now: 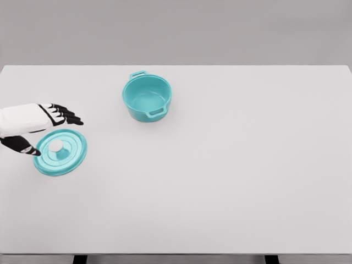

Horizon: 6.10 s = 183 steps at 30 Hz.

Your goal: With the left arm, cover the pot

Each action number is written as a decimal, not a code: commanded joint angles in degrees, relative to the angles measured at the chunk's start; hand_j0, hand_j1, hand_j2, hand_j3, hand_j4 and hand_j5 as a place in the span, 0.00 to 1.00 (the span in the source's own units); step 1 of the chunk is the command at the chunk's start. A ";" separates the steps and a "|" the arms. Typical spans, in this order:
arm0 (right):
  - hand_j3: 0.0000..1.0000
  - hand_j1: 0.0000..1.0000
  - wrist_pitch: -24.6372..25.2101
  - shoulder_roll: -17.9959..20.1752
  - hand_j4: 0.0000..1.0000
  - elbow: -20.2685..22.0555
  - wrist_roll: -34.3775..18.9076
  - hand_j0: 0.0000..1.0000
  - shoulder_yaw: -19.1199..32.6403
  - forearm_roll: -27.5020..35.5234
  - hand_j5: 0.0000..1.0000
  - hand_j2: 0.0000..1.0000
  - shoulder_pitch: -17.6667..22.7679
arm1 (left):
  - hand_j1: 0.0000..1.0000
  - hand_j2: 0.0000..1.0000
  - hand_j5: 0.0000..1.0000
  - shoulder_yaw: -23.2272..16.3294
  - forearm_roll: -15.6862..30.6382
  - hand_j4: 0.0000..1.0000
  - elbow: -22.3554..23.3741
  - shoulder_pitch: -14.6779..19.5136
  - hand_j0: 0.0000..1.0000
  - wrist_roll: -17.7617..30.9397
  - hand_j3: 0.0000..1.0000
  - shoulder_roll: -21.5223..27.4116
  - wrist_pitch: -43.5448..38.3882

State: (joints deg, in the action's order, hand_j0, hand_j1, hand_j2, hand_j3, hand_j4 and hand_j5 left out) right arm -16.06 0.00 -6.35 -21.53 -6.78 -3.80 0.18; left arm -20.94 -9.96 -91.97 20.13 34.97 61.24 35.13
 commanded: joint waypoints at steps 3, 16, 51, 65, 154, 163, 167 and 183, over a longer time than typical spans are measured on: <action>1.00 1.00 -0.03 0.00 1.00 -0.15 -0.09 1.00 0.01 0.02 1.00 1.00 0.35 | 1.00 1.00 1.00 -2.79 0.56 1.00 0.12 0.09 1.00 0.03 1.00 -0.07 -0.13; 1.00 1.00 -0.03 0.00 1.00 -0.07 0.00 1.00 0.10 0.02 1.00 1.00 0.35 | 1.00 1.00 1.00 -9.73 1.52 1.00 13.66 7.56 1.00 0.03 1.00 -4.99 -0.13; 1.00 1.00 -0.03 0.00 1.00 -0.07 0.00 1.00 0.10 0.02 1.00 1.00 0.35 | 1.00 1.00 1.00 -12.90 1.61 1.00 20.60 7.47 1.00 -7.64 1.00 -5.26 -0.13; 1.00 1.00 -0.03 0.00 1.00 -0.07 0.00 1.00 0.10 0.02 1.00 1.00 0.35 | 1.00 1.00 1.00 -12.64 1.79 1.00 20.16 6.68 1.00 -7.73 1.00 -6.05 -0.13; 1.00 1.00 -0.03 0.00 1.00 -0.07 0.00 1.00 0.10 0.02 1.00 1.00 0.35 | 0.39 0.39 0.39 -26.79 2.40 0.39 22.45 28.30 0.39 -6.50 0.39 -13.78 -0.13; 1.00 1.00 -0.03 0.00 1.00 -0.07 0.00 1.00 0.10 0.02 1.00 1.00 0.35 | 0.39 0.39 0.39 -30.92 2.40 0.39 25.43 34.19 0.39 -6.50 0.39 -17.56 -0.13; 1.00 1.00 -0.03 0.00 1.00 -0.07 0.00 1.00 0.10 0.02 1.00 1.00 0.35 | 0.39 0.39 0.39 -30.92 2.05 0.39 26.76 35.24 0.39 -6.23 0.39 -19.23 -0.13; 1.00 1.00 -0.03 0.00 1.00 -0.07 -0.09 1.00 0.10 0.02 1.00 1.00 0.35 | 0.39 0.39 0.39 -34.34 1.70 0.39 36.25 40.34 0.39 -3.77 0.39 -28.72 -0.13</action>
State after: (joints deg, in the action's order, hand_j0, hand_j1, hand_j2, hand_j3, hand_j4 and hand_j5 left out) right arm -16.06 0.00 -6.42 -21.53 -6.69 -3.74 0.53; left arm -55.00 -8.43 -56.91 60.56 31.26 33.26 35.16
